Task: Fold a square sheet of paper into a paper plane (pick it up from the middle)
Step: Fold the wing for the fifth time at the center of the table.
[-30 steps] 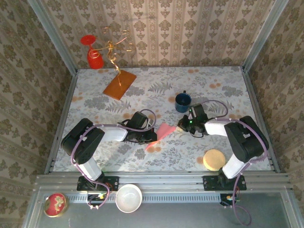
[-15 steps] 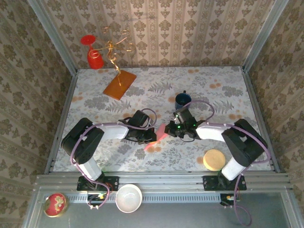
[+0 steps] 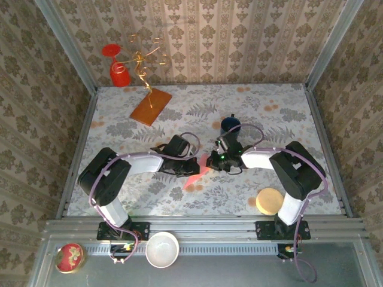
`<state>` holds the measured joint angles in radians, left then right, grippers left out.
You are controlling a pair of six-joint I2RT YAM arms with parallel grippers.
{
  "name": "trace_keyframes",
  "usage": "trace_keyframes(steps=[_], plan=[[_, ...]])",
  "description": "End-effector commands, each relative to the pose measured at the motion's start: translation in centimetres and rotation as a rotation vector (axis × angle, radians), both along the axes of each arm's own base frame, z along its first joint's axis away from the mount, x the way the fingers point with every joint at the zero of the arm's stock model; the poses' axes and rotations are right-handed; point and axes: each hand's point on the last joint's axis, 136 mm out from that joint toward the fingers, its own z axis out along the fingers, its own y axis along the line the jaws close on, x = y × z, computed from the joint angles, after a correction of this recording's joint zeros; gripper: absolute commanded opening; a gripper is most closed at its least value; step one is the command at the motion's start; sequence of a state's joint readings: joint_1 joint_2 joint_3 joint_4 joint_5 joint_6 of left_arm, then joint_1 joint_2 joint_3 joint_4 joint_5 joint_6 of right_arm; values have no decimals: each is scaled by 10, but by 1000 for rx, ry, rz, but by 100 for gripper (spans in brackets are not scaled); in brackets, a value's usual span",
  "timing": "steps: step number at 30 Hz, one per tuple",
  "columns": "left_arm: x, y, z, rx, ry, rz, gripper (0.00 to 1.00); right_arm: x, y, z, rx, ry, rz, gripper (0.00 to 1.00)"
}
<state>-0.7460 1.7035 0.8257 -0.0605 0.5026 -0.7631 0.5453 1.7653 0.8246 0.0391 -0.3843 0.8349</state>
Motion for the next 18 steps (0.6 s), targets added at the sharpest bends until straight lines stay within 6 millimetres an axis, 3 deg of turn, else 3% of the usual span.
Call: trace_keyframes(steps=[1,8,18], plan=[[-4,-1,-10,11,21,-46,2,-11,-10,-21,-71,70,36,6],[-19,13,-26,74,58,-79,2,-11,-18,-31,-132,101,45,6],[-65,47,-34,190,75,-167,0,-8,-27,-39,-171,125,39,6]])
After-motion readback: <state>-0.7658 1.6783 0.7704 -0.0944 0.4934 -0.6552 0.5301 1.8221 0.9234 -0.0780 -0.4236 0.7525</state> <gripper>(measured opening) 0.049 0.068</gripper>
